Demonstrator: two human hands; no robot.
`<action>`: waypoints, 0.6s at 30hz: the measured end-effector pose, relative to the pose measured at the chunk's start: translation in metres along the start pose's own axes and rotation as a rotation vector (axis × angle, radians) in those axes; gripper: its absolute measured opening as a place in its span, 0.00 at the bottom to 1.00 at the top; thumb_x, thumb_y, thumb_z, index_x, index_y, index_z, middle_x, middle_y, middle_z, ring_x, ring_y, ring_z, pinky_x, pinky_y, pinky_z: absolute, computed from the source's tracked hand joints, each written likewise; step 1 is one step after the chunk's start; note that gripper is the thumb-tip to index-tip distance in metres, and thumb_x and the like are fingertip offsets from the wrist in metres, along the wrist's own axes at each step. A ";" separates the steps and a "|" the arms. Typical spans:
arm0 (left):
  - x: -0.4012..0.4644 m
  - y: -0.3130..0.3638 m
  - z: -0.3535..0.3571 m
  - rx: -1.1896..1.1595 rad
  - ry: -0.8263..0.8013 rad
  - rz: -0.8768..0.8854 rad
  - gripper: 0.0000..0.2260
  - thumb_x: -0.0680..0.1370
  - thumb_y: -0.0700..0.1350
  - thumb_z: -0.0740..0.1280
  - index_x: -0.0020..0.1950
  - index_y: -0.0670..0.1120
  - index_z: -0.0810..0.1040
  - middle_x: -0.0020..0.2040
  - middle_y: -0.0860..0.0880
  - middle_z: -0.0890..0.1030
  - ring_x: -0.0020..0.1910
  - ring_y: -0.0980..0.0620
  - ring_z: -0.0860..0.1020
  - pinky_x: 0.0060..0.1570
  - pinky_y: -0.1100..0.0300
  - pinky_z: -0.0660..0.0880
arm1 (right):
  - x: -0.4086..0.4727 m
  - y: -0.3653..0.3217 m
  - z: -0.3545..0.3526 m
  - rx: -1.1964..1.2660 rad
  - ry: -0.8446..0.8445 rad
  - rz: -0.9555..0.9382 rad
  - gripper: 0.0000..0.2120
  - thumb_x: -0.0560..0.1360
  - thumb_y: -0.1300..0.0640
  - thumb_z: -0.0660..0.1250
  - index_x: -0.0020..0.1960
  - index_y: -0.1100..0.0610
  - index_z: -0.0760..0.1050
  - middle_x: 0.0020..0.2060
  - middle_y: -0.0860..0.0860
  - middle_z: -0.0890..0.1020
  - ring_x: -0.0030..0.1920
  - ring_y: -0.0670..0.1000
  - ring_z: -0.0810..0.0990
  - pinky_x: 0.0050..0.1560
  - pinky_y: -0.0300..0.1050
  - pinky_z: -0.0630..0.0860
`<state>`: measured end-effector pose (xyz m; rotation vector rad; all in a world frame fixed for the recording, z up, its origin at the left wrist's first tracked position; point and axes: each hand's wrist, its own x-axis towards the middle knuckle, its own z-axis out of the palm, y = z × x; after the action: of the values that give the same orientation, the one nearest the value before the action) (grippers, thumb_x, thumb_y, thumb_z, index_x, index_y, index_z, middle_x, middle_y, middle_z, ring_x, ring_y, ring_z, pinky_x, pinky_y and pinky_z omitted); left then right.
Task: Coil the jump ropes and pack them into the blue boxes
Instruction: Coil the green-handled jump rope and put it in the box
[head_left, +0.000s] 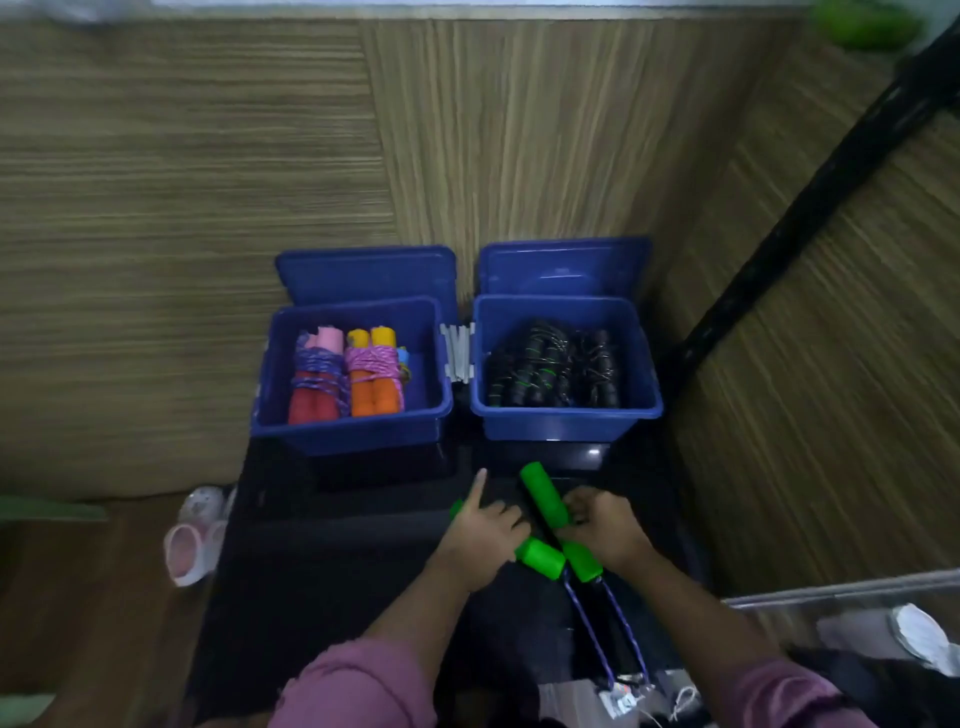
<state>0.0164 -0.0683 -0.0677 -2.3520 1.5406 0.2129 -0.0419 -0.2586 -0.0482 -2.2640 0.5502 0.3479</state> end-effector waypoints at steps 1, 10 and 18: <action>-0.010 -0.011 0.007 -0.073 0.010 -0.078 0.20 0.53 0.56 0.81 0.41 0.52 0.81 0.36 0.53 0.78 0.35 0.53 0.79 0.57 0.33 0.73 | 0.004 -0.011 0.009 0.013 0.004 -0.029 0.14 0.66 0.68 0.74 0.51 0.65 0.79 0.41 0.51 0.81 0.43 0.48 0.79 0.39 0.25 0.70; -0.060 -0.046 0.027 -0.297 0.047 -0.144 0.26 0.50 0.55 0.81 0.45 0.47 0.83 0.54 0.46 0.82 0.57 0.49 0.80 0.54 0.44 0.78 | 0.015 -0.069 0.078 -0.008 -0.170 -0.260 0.12 0.70 0.66 0.71 0.53 0.61 0.80 0.47 0.52 0.84 0.47 0.46 0.80 0.48 0.30 0.71; -0.052 -0.046 0.019 -0.319 0.001 -0.156 0.30 0.64 0.54 0.77 0.63 0.48 0.76 0.65 0.48 0.76 0.68 0.47 0.72 0.64 0.30 0.37 | 0.000 -0.039 0.063 -0.375 -0.346 -0.301 0.44 0.56 0.44 0.76 0.67 0.56 0.66 0.56 0.48 0.69 0.57 0.49 0.71 0.60 0.45 0.71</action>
<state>0.0385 0.0002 -0.0615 -2.7014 1.4014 0.4500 -0.0278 -0.1888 -0.0663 -2.5167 -0.0430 0.7182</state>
